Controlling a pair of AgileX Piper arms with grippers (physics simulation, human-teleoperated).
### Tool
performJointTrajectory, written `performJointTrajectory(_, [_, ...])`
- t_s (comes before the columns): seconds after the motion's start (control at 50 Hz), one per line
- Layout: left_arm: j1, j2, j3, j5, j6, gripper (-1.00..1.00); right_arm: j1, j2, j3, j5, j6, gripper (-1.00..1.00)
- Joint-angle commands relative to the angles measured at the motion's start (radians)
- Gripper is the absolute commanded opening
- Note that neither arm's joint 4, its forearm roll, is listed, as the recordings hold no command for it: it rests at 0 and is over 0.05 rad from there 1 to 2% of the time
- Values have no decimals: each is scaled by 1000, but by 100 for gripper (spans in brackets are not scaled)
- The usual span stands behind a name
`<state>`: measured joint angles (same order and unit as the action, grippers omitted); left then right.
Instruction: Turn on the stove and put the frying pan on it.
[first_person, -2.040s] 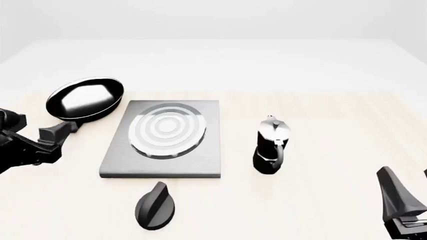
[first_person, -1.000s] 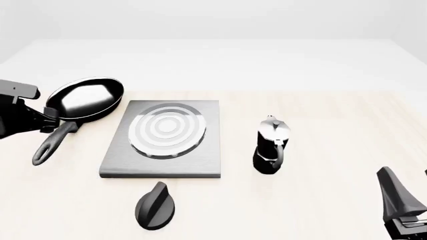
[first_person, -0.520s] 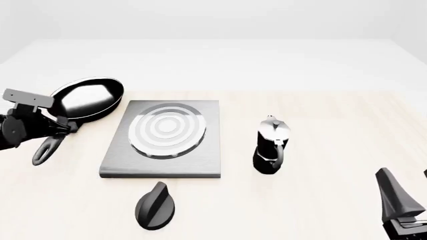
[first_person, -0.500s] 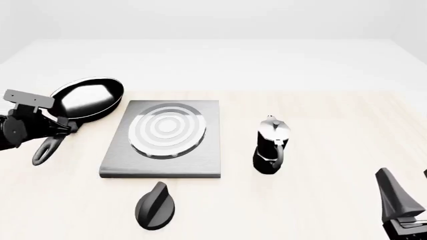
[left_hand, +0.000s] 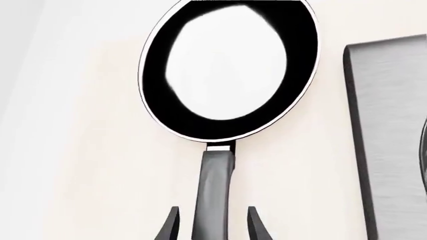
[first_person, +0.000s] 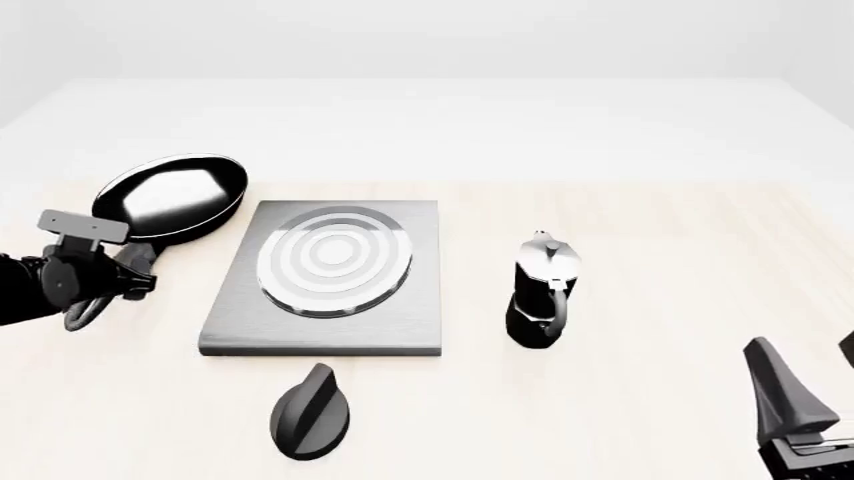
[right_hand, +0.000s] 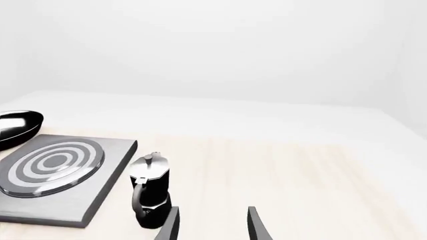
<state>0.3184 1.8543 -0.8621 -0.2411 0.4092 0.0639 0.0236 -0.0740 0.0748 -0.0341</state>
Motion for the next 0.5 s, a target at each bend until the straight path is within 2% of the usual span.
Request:
performJointTrajectory(0.02, [-1, 53, 11, -42, 3, 100, 2, 8, 3, -8, -2, 100])
performJointTrajectory(0.26, [5, 54, 12, -42, 13, 100, -1, 16, 12, -24, 2, 100])
performJointTrajectory(0.28, [6, 54, 12, -43, 14, -100, -1, 15, 12, -23, 3, 100])
performJointTrajectory(0.5, [2, 34, 17, -46, 15, -100, -4, 6, 12, -14, 4, 100])
